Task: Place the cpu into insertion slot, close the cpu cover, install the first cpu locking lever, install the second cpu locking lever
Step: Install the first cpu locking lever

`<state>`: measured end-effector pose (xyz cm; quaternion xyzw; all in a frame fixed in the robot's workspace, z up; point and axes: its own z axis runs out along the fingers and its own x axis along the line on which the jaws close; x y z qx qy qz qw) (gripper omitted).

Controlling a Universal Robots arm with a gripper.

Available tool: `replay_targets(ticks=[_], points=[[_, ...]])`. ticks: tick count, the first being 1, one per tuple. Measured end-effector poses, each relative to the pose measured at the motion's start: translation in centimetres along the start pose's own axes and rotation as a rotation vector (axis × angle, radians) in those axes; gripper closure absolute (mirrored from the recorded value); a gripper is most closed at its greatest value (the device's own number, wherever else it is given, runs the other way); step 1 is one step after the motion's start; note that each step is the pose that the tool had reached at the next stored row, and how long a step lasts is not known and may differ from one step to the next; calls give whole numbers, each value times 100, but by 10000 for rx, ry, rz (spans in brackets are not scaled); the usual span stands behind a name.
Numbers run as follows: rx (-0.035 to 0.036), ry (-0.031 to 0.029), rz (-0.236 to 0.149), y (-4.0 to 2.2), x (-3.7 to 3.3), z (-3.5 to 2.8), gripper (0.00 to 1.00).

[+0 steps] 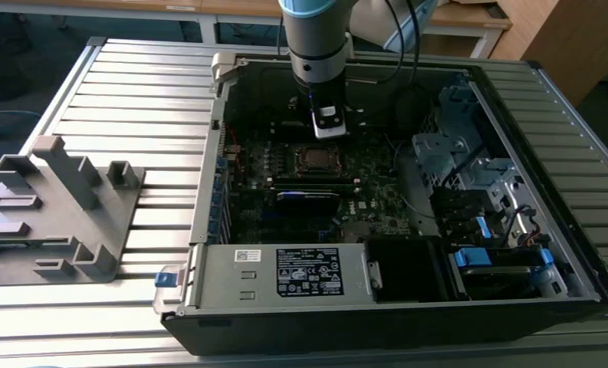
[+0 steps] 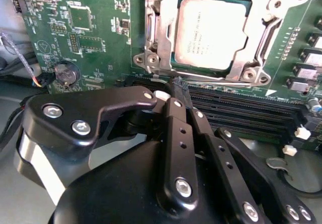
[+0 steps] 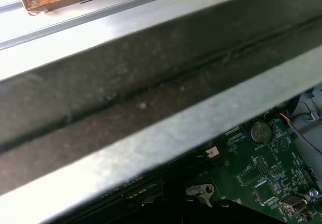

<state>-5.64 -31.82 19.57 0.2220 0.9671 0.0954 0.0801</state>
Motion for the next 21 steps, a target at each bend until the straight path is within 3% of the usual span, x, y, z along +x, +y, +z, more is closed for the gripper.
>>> replay_targets(ticks=[4, 16, 21], points=[[42, -75, 332, 1, 0, 4, 89], [45, -79, 336, 22, -15, 12, 89], [218, -163, 298, 26, -25, 18, 89]])
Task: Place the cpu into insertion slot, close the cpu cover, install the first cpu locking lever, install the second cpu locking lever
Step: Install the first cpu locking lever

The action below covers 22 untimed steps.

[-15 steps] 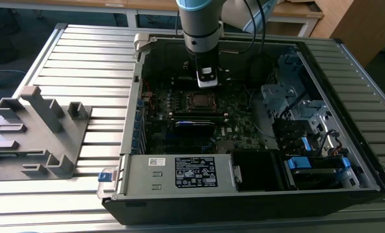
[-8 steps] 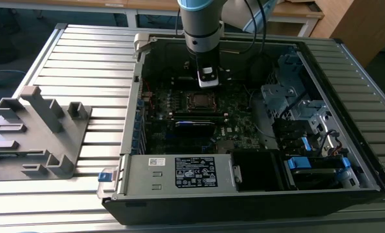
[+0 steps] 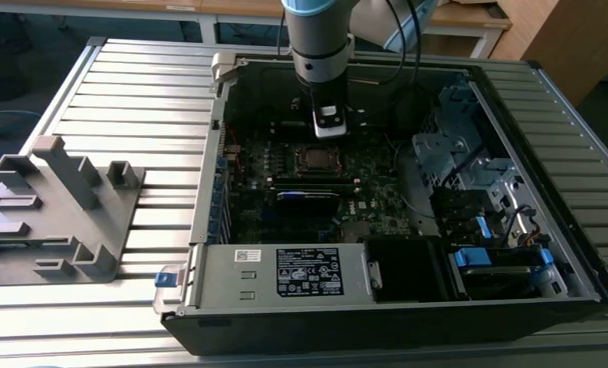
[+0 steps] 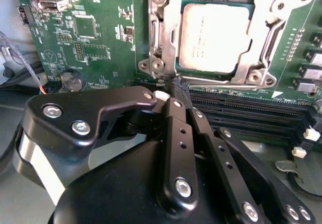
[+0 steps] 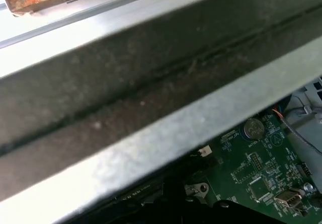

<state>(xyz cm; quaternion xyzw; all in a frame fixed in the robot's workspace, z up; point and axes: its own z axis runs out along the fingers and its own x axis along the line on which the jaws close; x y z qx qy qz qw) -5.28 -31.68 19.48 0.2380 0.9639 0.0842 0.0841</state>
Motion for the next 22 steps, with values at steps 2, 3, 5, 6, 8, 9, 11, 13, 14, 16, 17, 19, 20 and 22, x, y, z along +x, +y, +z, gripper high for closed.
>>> replay_targets(ticks=[2, 3, 5, 6, 8, 9, 11, 13, 14, 16, 17, 19, 20, 22], points=[[79, -41, -19, 0, -1, 5, 89], [93, -47, -23, 0, -1, 7, 89], [94, -49, -23, 0, -1, 7, 89], [95, -49, -24, 0, -1, 7, 89], [96, -49, -23, 0, -1, 7, 89], [99, -49, -24, 1, -1, 2, 89], [95, -49, -22, 6, -5, -25, 89], [93, -49, -22, 14, -9, -61, 89], [94, -49, -22, 17, -11, -73, 89], [92, -49, -23, 19, -11, -77, 89], [87, -46, -22, 19, -11, -77, 89], [59, -29, -11, 19, -9, -78, 89], [39, -20, -2, 20, -7, -78, 89], [-10, 3, 22, 21, -1, -78, 89]])
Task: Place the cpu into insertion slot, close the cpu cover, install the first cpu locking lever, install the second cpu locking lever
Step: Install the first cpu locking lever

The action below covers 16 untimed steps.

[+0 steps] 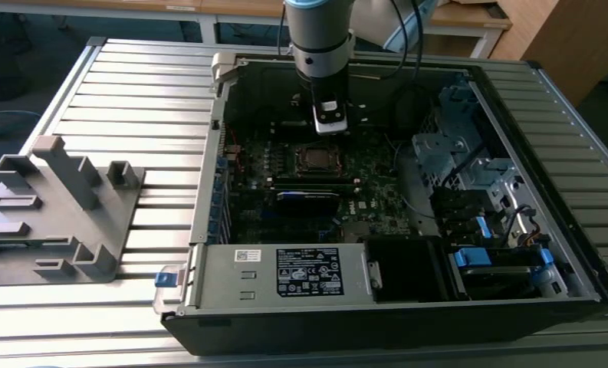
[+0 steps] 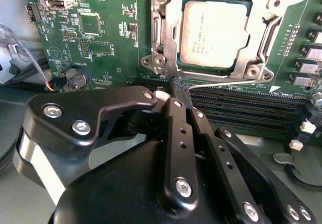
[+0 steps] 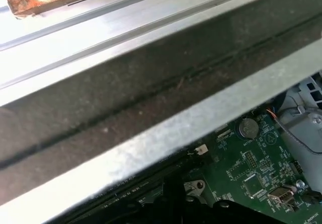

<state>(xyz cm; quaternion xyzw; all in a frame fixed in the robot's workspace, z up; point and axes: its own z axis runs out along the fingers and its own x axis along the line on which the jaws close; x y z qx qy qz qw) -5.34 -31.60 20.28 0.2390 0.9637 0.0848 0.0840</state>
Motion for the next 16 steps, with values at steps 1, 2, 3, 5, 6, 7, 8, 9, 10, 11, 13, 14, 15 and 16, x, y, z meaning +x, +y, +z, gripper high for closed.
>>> replay_targets(ticks=[1, 2, 3, 5, 6, 7, 8, 9, 10, 11, 13, 14, 15, 16], points=[[-17, 6, 10, 1, 3, 0, 89], [-30, 11, 20, 1, 4, 0, 89], [-41, 16, 30, 1, 7, 0, 89], [-73, 32, 57, 0, 12, -2, 89], [-94, 40, 73, 0, 14, -2, 89], [-115, 49, 91, -1, 17, -2, 89], [-137, 57, 106, -3, 21, -3, 89], [-154, 67, 118, -5, 26, -4, 89], [-174, 75, 131, -8, 31, -5, 89], [-190, 83, 140, -12, 38, -7, 89], [-212, 94, 156, -20, 55, -9, 89], [-221, 96, 161, -23, 60, -6, 89], [-226, 96, 163, -25, 63, -1, 89], [-227, 97, 162, -27, 64, 5, 89]])
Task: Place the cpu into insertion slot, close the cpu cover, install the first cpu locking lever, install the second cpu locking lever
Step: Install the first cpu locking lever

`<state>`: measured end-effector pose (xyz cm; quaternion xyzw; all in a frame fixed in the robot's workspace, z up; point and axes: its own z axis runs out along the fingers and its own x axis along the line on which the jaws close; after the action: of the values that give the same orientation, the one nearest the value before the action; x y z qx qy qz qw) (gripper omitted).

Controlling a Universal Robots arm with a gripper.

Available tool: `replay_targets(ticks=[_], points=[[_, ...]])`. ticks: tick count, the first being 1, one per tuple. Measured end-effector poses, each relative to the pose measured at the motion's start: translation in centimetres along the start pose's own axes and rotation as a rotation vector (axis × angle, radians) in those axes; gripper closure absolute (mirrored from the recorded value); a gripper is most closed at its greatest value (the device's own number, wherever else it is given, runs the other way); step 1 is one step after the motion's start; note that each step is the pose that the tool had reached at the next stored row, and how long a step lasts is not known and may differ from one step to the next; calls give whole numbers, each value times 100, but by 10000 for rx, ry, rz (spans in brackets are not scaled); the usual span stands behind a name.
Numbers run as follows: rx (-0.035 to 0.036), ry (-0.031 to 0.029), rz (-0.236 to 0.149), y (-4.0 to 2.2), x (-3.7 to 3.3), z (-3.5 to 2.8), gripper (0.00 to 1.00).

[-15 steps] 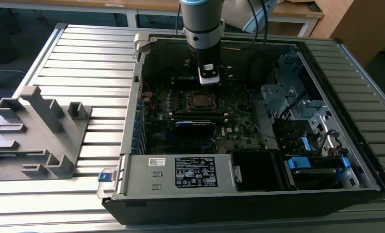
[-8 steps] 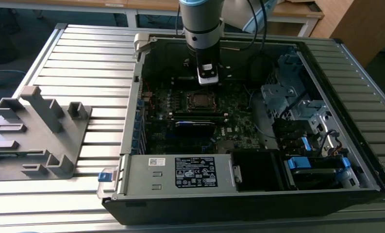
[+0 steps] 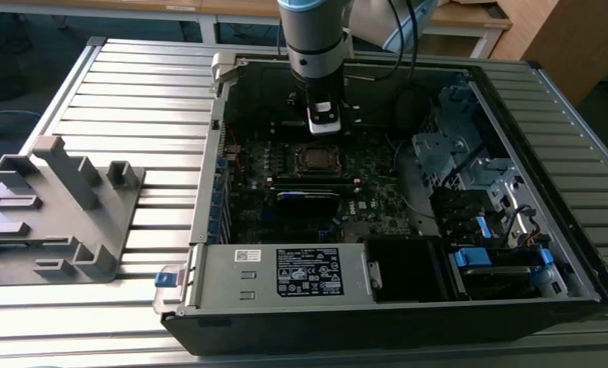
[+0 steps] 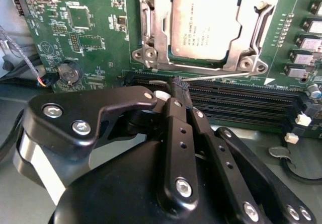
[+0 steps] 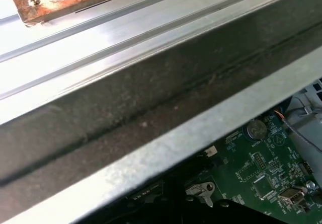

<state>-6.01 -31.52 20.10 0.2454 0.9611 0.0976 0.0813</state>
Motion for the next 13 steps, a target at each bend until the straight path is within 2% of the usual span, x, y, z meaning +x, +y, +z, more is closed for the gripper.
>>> replay_targets(ticks=[10, 13], points=[[-15, -27, -4, -4, 2, 13, 89], [2, -37, -8, -4, 3, 19, 89]])
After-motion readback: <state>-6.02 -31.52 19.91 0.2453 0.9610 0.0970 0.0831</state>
